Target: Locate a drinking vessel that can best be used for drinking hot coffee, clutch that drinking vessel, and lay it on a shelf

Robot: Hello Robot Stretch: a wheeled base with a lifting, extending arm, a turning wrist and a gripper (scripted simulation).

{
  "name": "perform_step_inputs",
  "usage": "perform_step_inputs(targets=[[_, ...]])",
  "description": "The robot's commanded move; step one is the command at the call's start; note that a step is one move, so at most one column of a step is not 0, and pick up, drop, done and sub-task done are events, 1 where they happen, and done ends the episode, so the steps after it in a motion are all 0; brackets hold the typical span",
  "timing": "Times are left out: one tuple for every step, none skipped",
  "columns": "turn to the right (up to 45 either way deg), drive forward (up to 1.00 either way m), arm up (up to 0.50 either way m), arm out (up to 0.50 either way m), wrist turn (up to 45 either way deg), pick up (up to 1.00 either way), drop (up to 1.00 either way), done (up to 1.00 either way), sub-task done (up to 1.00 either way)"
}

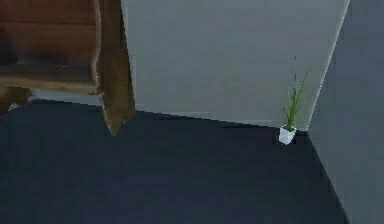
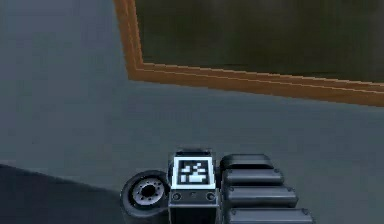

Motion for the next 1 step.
perform_step_inputs(targets=[[0.0, 0.05, 0.0, 0.0, 0.0, 0.0, 0.0, 0.0, 0.0]])
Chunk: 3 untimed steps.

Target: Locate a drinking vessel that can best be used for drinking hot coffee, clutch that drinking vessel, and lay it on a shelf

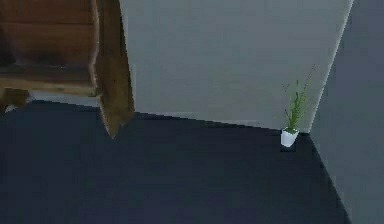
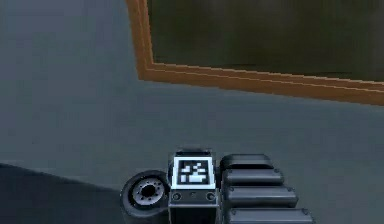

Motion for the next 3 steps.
perform_step_inputs(targets=[[-39.0, 0.0, 0.0, 0.0, 0.0, 0.0, 0.0, 0.0, 0.0], [0.0, 1.0, 0.0, 0.0, 0.0, 0.0, 0.0, 0.0, 0.0], [0.0, 0.5, 0.0, 0.0, 0.0, 0.0, 0.0, 0.0, 0.0]])
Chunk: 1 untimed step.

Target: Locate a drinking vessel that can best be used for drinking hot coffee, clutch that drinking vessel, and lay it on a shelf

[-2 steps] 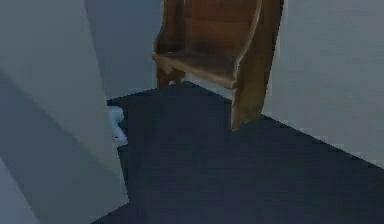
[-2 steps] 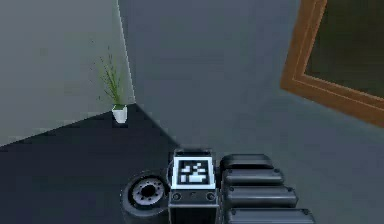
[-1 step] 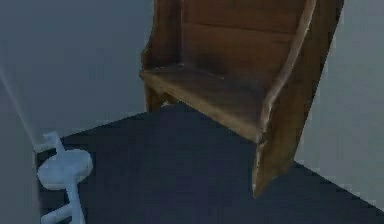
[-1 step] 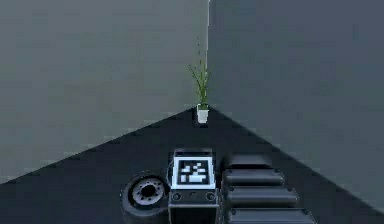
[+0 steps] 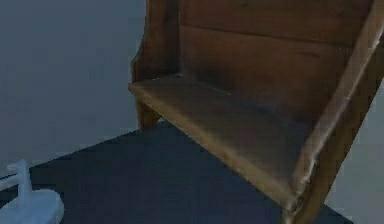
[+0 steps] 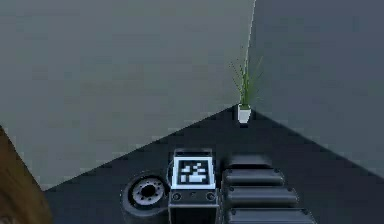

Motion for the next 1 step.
perform_step_inputs(targets=[[-18.0, 0.0, 0.0, 0.0, 0.0, 0.0, 0.0, 0.0, 0.0]])
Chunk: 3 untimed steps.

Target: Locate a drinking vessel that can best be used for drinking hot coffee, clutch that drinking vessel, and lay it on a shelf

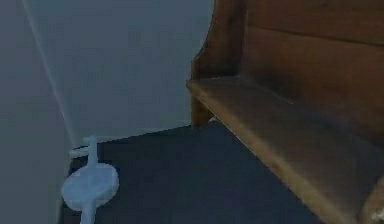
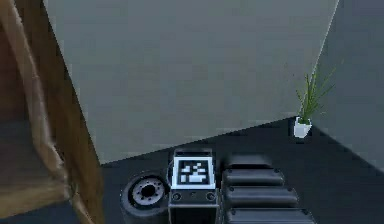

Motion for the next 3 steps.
perform_step_inputs(targets=[[-3.0, 0.0, 0.0, 0.0, 0.0, 0.0, 0.0, 0.0, 0.0], [0.0, 0.95, 0.0, 0.0, 0.0, 0.0, 0.0, 0.0, 0.0], [-45.0, 0.0, 0.0, 0.0, 0.0, 0.0, 0.0, 0.0, 0.0]])
